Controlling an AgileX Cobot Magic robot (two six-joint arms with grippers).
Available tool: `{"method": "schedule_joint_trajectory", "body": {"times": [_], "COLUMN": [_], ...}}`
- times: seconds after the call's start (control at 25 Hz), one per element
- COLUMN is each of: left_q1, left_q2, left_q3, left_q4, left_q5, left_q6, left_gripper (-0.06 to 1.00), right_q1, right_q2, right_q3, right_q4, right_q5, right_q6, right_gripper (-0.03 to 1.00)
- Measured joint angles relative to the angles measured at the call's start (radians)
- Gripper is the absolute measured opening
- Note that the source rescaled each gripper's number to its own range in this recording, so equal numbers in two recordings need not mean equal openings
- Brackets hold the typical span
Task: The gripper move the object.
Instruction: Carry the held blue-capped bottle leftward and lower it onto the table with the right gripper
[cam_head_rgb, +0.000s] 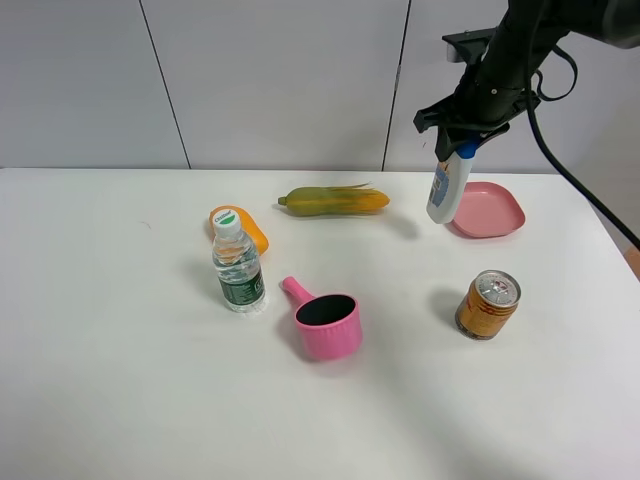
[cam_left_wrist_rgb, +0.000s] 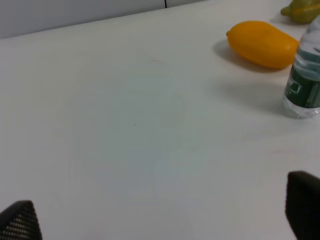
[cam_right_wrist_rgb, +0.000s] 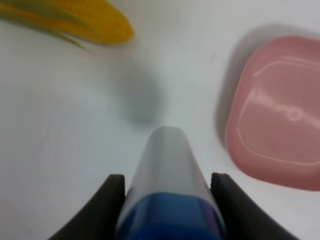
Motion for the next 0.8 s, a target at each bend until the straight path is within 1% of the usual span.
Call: {"method": "schedule_joint_trajectory", "body": {"times": [0.16, 0.32, 0.52, 0.8], "left_q1": [0.000, 0.000, 0.000, 0.000], "left_q2": [0.000, 0.000, 0.000, 0.000], "left_q3": [0.000, 0.000, 0.000, 0.000], "left_q4": [0.000, 0.000, 0.000, 0.000], "left_q5": [0.000, 0.000, 0.000, 0.000], "left_q6": [0.000, 0.000, 0.000, 0.000], "left_gripper": [1.00, 1.00, 1.00, 1.00], "right_q1": [-0.003, -0.026, -0.063, -0.086], "right_q2": [0.000, -0.005, -0.020, -0.086], "right_q3": [-0.027, -0.028, -0.028, -0.028], "right_q4": [-0.006, -0.006, -0.006, -0.058], "right_q5": [0.047, 0.098, 0.103, 0.105], "right_q6": [0.007, 0.018, 0.021, 0.026], "right_gripper": [0.00, 0.00, 0.00, 0.00]}}
